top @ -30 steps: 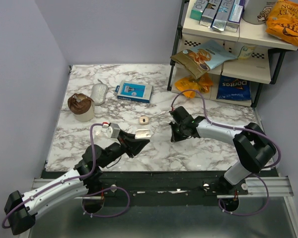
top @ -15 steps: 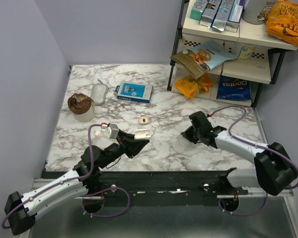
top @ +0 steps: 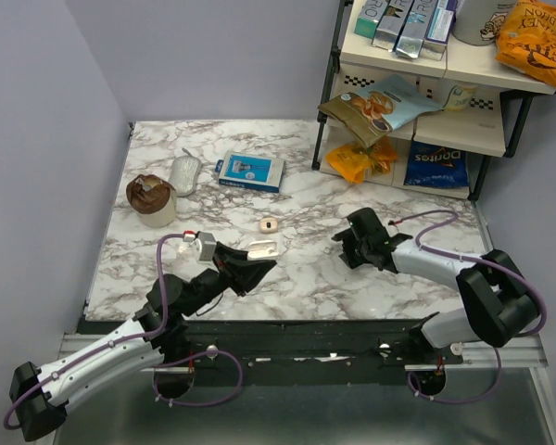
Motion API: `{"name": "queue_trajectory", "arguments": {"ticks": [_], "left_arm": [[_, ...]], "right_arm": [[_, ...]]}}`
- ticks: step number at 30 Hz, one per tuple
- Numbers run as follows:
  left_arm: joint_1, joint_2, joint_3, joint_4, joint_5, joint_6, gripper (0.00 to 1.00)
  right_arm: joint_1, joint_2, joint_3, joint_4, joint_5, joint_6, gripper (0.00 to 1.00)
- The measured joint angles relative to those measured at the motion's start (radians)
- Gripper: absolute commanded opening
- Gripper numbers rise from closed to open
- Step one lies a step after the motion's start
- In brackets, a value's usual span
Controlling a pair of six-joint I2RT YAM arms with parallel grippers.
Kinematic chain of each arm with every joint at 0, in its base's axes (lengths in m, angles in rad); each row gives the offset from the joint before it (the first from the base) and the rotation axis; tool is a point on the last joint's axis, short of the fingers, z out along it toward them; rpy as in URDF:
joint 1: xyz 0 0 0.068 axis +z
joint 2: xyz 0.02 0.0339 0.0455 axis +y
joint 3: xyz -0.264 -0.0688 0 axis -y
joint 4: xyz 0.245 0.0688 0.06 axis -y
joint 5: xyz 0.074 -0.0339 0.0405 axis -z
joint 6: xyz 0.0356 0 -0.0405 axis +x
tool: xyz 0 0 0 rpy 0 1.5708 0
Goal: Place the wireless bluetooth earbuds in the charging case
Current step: Adjust the earbud at the center of the board.
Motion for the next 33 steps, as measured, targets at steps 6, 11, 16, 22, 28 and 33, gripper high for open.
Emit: {"name": "queue_trajectory", "arguments": {"ticks": [6, 11, 16, 22, 28, 33], "left_arm": [[-0.003, 0.024, 0.000, 0.000, -0.001, 0.000, 0.00], [-0.003, 0.024, 0.000, 0.000, -0.008, 0.000, 0.00], [-0.003, 0.029, 0.000, -0.001, -0.011, 0.005, 0.00], [-0.005, 0.031, 0.000, -0.002, -0.013, 0.005, 0.00], [-0.005, 0.029, 0.000, -0.016, -0.013, 0.005, 0.00], [-0.009, 0.026, 0.000, -0.022, -0.013, 0.004, 0.00]], "right_arm": [[0.000, -0.036, 0.051, -0.064, 0.000, -0.165, 0.69], [0.000, -0.069, 0.209, -0.129, -0.015, -0.630, 0.67], [0.003, 0.032, 0.389, -0.179, -0.086, -1.078, 0.66], [0.070, 0.217, 0.444, -0.286, -0.127, -1.356, 0.75], [0.135, 0.257, 0.447, -0.353, -0.128, -1.461, 0.75], [0.134, 0.257, 0.447, -0.358, -0.109, -1.485, 0.70]]}}
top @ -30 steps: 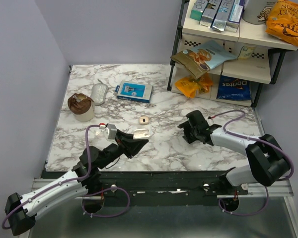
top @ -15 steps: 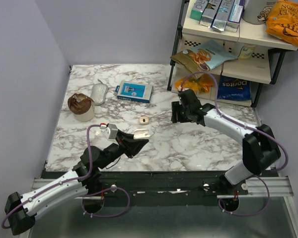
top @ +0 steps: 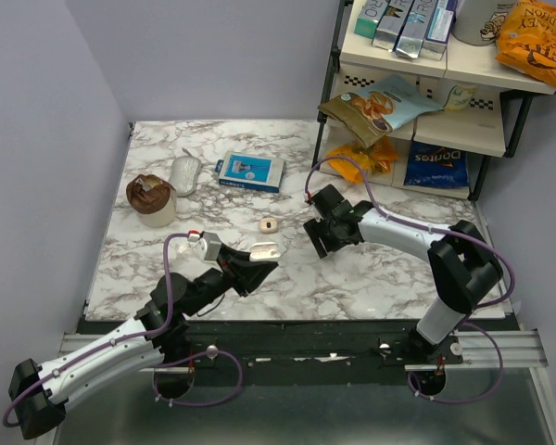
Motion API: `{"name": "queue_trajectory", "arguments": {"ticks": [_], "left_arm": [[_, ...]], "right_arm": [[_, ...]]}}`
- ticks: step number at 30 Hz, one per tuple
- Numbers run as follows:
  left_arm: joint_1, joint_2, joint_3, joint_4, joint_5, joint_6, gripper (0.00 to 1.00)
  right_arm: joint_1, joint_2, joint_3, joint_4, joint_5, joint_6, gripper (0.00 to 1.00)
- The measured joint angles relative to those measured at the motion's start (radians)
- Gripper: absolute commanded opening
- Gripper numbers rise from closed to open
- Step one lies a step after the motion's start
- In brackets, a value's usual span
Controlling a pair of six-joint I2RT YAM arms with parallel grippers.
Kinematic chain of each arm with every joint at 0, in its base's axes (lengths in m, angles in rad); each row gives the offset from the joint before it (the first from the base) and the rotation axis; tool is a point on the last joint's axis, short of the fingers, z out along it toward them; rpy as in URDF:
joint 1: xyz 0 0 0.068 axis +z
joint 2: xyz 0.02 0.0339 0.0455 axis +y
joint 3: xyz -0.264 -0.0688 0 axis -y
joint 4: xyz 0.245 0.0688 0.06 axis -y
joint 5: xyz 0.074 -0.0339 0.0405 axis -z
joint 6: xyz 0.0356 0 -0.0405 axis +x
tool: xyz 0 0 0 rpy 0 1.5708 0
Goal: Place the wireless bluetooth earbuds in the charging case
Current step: Adjust the earbud at the center of the board.
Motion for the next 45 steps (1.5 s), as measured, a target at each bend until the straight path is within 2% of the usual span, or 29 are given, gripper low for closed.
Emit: {"name": "queue_trajectory", "arguments": {"ticks": [11, 24, 32, 36, 41, 45], "left_arm": [[-0.002, 0.000, 0.000, 0.000, 0.000, 0.000, 0.00], [-0.002, 0.000, 0.000, 0.000, 0.000, 0.000, 0.00], [-0.002, -0.004, 0.000, -0.001, 0.000, 0.000, 0.00], [-0.002, -0.004, 0.000, -0.001, 0.000, 0.000, 0.00], [-0.002, -0.004, 0.000, -0.001, 0.000, 0.000, 0.00], [-0.002, -0.005, 0.000, -0.001, 0.000, 0.000, 0.00]], "right_arm": [[-0.001, 0.058, 0.003, 0.000, 0.030, -0.007, 0.61], [-0.001, 0.104, 0.051, -0.002, 0.018, -0.011, 0.37], [-0.001, 0.102, 0.050, -0.002, 0.007, 0.028, 0.29], [-0.004, 0.071, 0.014, 0.016, -0.001, 0.094, 0.27], [-0.037, -0.036, -0.068, 0.050, -0.024, 0.272, 0.24], [-0.111, -0.122, -0.139, 0.120, -0.048, 0.488, 0.06]]}}
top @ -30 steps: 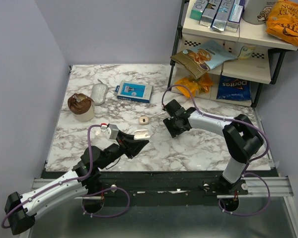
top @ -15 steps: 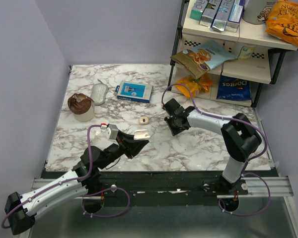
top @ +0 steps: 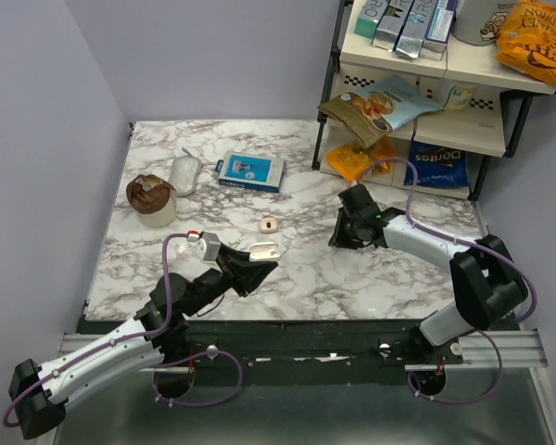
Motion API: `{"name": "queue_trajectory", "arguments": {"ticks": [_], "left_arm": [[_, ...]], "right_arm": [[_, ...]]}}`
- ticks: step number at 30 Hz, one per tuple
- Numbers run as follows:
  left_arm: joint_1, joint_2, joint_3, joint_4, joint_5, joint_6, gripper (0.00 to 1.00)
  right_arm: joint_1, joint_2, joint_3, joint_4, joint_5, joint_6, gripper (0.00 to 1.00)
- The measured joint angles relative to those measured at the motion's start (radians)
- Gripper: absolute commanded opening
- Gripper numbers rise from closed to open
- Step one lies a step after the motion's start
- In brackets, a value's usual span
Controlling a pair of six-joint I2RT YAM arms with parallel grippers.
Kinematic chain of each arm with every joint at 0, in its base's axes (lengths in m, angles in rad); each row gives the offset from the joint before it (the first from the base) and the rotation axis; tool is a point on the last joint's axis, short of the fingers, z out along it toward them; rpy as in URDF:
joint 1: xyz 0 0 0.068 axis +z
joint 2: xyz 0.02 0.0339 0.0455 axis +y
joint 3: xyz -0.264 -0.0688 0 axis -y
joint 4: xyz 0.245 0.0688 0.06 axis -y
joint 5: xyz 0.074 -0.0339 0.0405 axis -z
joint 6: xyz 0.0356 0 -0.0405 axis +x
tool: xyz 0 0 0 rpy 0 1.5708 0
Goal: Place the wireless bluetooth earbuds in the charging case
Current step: Adjust the earbud at the center of the board.
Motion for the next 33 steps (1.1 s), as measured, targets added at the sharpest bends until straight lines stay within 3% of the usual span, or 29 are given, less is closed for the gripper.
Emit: {"name": "queue_trajectory", "arguments": {"ticks": [6, 8, 9, 12, 17, 23, 26, 33], "left_arm": [[0.000, -0.010, 0.000, 0.000, 0.000, 0.000, 0.00], [-0.002, -0.017, 0.000, 0.000, 0.000, 0.000, 0.00], [-0.003, -0.021, 0.000, -0.001, 0.000, 0.000, 0.00], [-0.006, -0.033, 0.000, -0.004, 0.000, 0.000, 0.00], [-0.006, -0.032, 0.000, -0.003, 0.000, 0.000, 0.00], [-0.006, -0.023, 0.000, -0.004, 0.000, 0.000, 0.00], [-0.006, -0.022, 0.000, -0.008, -0.001, 0.000, 0.00], [-0.006, -0.004, 0.000, -0.008, -0.003, 0.000, 0.00]], "right_arm": [[-0.071, -0.037, -0.127, 0.079, -0.014, 0.384, 0.11], [-0.071, -0.037, -0.154, 0.087, -0.016, 0.498, 0.18], [-0.070, -0.037, -0.163, 0.093, -0.016, 0.547, 0.28], [-0.070, -0.036, -0.178, 0.104, -0.017, 0.677, 0.46], [-0.070, -0.029, -0.166, 0.113, -0.021, 0.768, 0.56], [-0.070, -0.052, -0.101, 0.057, -0.007, 0.668, 0.60], [-0.070, -0.097, -0.049, 0.000, 0.010, 0.509, 0.59], [-0.070, -0.166, 0.004, -0.017, 0.018, 0.019, 0.48]]}}
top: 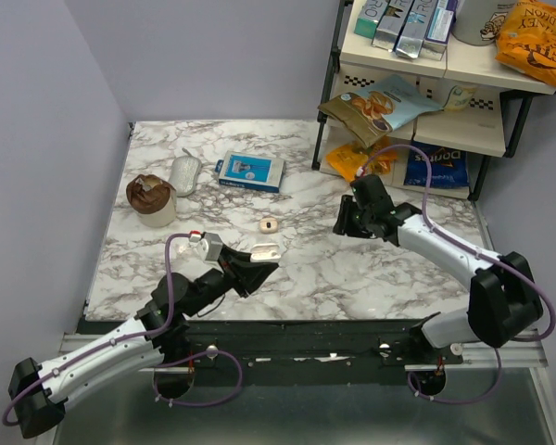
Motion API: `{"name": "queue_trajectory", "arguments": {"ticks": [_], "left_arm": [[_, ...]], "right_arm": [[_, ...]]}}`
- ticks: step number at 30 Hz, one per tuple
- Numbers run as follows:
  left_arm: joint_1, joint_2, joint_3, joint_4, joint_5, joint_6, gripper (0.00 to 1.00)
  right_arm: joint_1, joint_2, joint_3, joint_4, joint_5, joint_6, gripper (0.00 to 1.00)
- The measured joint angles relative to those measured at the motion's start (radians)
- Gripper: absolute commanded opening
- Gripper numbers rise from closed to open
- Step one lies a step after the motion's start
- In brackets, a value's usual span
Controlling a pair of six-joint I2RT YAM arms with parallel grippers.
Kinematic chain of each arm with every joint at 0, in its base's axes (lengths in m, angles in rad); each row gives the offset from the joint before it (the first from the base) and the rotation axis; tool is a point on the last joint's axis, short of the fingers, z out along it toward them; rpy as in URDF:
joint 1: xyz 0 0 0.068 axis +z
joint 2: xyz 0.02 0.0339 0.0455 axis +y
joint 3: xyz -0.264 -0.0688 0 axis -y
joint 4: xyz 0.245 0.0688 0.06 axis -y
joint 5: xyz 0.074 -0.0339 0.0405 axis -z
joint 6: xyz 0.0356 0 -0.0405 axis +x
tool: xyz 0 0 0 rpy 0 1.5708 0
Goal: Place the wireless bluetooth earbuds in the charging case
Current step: Adjust the earbud at the center of the board.
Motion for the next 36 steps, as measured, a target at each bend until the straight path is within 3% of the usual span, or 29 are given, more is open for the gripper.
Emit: {"name": "queue_trajectory", "arguments": {"ticks": [5, 9, 12, 36], "left_arm": [[0.000, 0.031, 0.000, -0.001, 0.000, 0.000, 0.00], [-0.003, 0.040, 0.000, -0.004, -0.001, 0.000, 0.00], [-0.005, 0.042, 0.000, -0.008, -0.002, 0.003, 0.00], [-0.006, 0.056, 0.000, -0.005, -0.020, 0.009, 0.00]], "right_arm": [[0.003, 0.106, 0.012, 0.015, -0.046, -0.212, 0.33], [0.004, 0.191, 0.052, 0.015, -0.068, -0.270, 0.20], [0.004, 0.242, 0.100, 0.016, -0.069, -0.287, 0.16], [0.047, 0.259, -0.024, 0.110, -0.079, -0.283, 0.11]]}}
